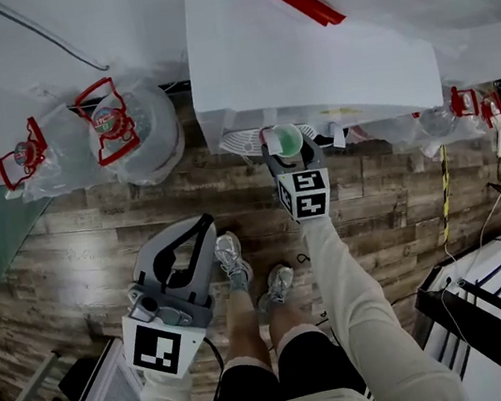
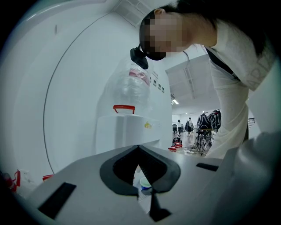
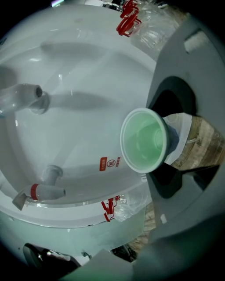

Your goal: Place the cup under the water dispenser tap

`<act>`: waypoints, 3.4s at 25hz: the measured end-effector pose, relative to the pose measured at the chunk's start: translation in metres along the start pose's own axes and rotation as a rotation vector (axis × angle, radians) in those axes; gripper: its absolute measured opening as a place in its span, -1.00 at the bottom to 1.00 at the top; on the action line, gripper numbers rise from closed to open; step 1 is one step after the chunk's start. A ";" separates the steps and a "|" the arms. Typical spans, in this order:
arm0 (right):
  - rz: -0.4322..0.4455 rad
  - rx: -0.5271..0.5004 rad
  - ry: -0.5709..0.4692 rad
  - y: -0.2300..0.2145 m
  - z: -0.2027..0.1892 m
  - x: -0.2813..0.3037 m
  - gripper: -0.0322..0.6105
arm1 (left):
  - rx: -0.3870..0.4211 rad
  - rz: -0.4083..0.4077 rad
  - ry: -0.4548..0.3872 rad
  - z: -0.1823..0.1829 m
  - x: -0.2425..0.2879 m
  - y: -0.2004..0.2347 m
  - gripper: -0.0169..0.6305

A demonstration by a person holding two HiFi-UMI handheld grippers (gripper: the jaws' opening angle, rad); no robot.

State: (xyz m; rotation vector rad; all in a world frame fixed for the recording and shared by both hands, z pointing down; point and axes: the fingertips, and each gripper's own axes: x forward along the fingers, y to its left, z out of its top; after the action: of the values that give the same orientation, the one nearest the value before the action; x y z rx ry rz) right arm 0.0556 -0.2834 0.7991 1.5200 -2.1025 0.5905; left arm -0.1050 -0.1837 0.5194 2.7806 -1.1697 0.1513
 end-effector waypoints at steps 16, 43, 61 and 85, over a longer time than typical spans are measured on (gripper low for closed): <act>0.027 0.014 0.037 0.003 -0.010 -0.008 0.20 | 0.006 0.003 -0.009 0.007 -0.005 -0.010 -0.93; 0.014 0.055 -0.100 0.008 0.010 -0.097 -0.65 | 0.031 -0.016 -0.051 0.036 -0.001 -0.035 -0.93; 0.077 -0.004 -0.210 0.021 0.095 -0.232 -0.87 | 0.057 0.035 -0.066 0.108 -0.024 -0.078 -0.93; 0.094 -0.129 -0.369 0.049 0.192 -0.402 -0.87 | 0.061 0.068 -0.144 0.205 -0.084 -0.144 -0.93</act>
State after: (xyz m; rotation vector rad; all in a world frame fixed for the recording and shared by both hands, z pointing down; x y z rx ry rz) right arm 0.0932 -0.0824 0.4003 1.5559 -2.4439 0.2094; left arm -0.0509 -0.0552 0.2951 2.8468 -1.3144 -0.0076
